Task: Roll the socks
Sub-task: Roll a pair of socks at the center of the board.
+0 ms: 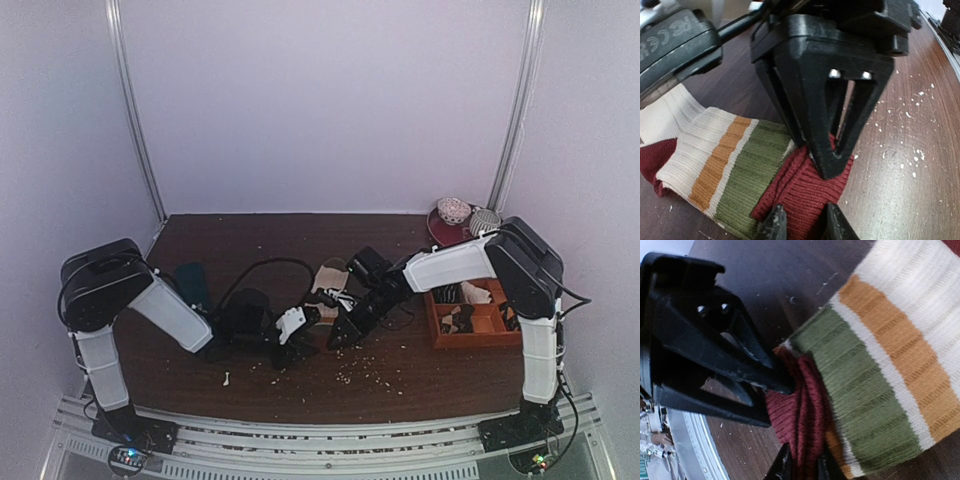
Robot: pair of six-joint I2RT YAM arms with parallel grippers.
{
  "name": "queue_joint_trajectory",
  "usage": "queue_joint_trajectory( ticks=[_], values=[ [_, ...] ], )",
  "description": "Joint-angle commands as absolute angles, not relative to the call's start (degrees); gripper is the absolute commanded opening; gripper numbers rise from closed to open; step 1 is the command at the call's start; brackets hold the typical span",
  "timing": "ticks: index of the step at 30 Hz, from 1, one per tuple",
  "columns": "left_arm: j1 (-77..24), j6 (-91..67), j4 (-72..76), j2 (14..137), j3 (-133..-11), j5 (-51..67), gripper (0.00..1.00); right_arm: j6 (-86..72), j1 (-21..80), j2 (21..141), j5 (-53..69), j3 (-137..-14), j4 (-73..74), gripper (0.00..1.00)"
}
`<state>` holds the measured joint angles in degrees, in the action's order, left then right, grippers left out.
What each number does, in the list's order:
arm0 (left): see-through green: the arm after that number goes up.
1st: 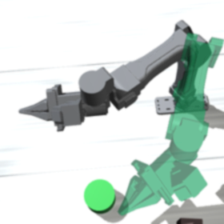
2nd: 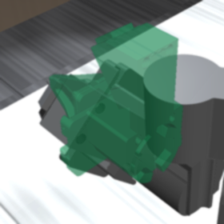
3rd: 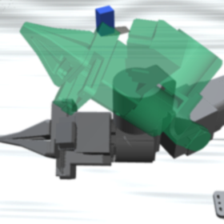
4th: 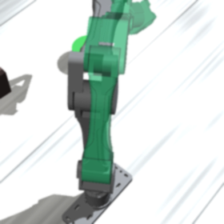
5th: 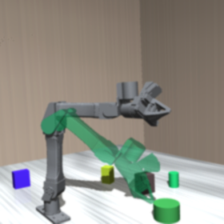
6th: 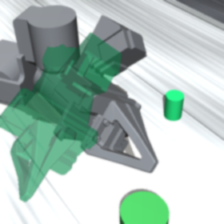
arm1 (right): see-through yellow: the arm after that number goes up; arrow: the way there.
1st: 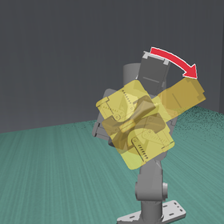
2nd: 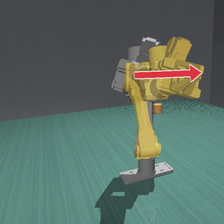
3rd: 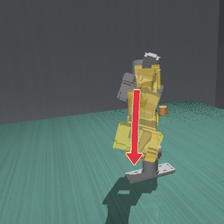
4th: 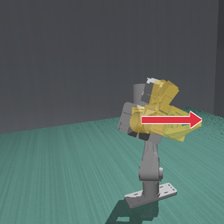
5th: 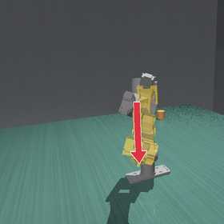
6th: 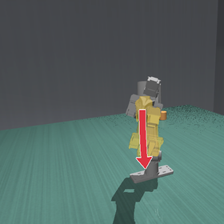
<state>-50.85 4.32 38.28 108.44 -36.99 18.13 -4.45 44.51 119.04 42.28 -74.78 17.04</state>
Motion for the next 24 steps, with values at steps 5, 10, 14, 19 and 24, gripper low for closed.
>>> queue_joint_trajectory(
  ticks=[5, 10, 14, 19, 24],
  values=[
    [-50.19, -1.50, 24.66, 112.59, -34.83, 16.50, 0.12, -2.82, 43.79, 112.10, 36.69, -69.47, 10.17, 0.25],
    [-49.86, -3.35, 21.68, 113.59, -35.17, 18.92, 0.10, 4.87, 44.56, 97.41, 27.10, -53.72, -10.32, 0.31],
    [-49.71, -4.71, 21.26, 114.53, -34.88, 22.37, 0.09, 19.26, 48.14, 90.48, 25.42, -41.17, -24.18, 0.38],
    [-49.60, -5.17, 20.63, 115.71, -35.22, 23.58, 0.09, 33.25, 53.68, 92.57, 20.14, -41.88, -23.77, 0.44],
    [-49.44, -5.23, 20.37, 116.30, -35.52, 23.82, 0.08, 39.59, 55.96, 97.67, 16.79, -45.33, -23.36, 0.43]
  ],
)
